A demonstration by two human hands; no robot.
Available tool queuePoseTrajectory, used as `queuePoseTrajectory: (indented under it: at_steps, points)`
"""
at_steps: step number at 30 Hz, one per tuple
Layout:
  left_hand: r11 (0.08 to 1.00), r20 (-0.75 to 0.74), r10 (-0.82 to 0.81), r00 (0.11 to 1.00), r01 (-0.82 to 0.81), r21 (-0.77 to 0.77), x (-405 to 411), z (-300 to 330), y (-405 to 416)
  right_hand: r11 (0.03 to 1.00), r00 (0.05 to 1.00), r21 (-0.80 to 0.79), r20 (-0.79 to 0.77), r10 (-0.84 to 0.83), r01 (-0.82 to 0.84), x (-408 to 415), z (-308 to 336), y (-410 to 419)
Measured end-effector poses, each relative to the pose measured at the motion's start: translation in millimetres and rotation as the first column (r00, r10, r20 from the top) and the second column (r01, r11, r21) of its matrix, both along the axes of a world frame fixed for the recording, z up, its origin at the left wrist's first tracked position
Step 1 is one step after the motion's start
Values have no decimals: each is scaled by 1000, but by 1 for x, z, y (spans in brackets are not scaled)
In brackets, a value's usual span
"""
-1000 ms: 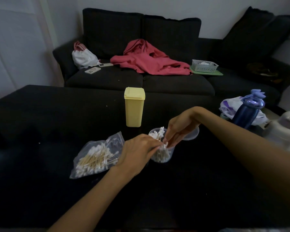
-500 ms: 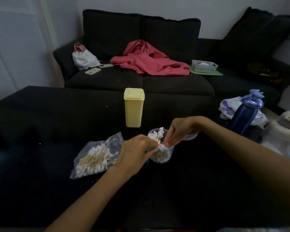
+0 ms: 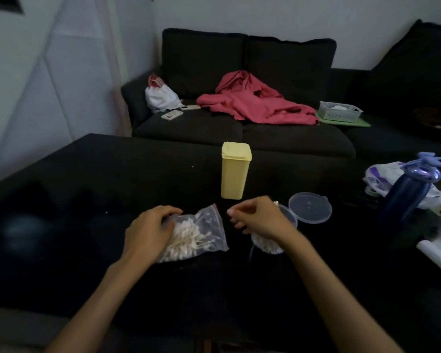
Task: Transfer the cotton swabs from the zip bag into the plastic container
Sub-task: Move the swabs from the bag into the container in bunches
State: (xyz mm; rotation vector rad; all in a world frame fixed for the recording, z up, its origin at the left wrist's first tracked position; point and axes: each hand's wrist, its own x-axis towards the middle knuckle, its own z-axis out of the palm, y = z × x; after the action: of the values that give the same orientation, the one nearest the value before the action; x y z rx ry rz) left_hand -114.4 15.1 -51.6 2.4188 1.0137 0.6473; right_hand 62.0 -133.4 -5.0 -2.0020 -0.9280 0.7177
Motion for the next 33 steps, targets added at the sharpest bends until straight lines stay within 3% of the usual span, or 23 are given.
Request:
queuePoseTrajectory:
  at_steps: [2, 4, 9, 12, 15, 19, 24, 26, 29, 33]
  points:
    - [999, -25, 22, 999, -23, -25, -10, -9, 9, 997, 993, 24, 85, -81, 79, -12, -24, 11]
    - [995, -54, 30, 998, -35, -89, -11, -14, 14, 998, 990, -21, 130, -60, 63, -19, -41, 19]
    - [966, -148, -102, 984, 62, -251, 2, -21, 17, 999, 999, 32, 28, 36, -37, -19, -50, 24]
    - [959, -103, -86, 991, 54, -280, 10, -23, 19, 986, 982, -8, -84, 166, -168, -11, -34, 16]
    - [911, 24, -123, 992, 122, -394, 14, -23, 24, 978, 973, -49, -124, 193, -201, 0, -28, 3]
    - [934, 79, -10, 997, 38, -356, 13, -21, 28, 977, 961, -39, -194, 196, -208, 2, -26, -8]
    - [992, -34, -27, 999, 23, -127, 11, -4, 15, 944, 916, -79, -278, 289, -322, 0, -21, -11]
    - [996, -186, -61, 981, 49, -68, 7, -2, 6, 938, 930, -125, -226, 290, -323, 0, -23, -10]
    - [986, -390, -142, 910, 96, -135, 7, -11, -5, 943, 967, -214, -29, 253, -253, -5, -31, -6]
    - [968, -405, -196, 893, 112, -223, 10, -17, -2, 934, 977, -298, 15, 213, -199, -11, -38, -7]
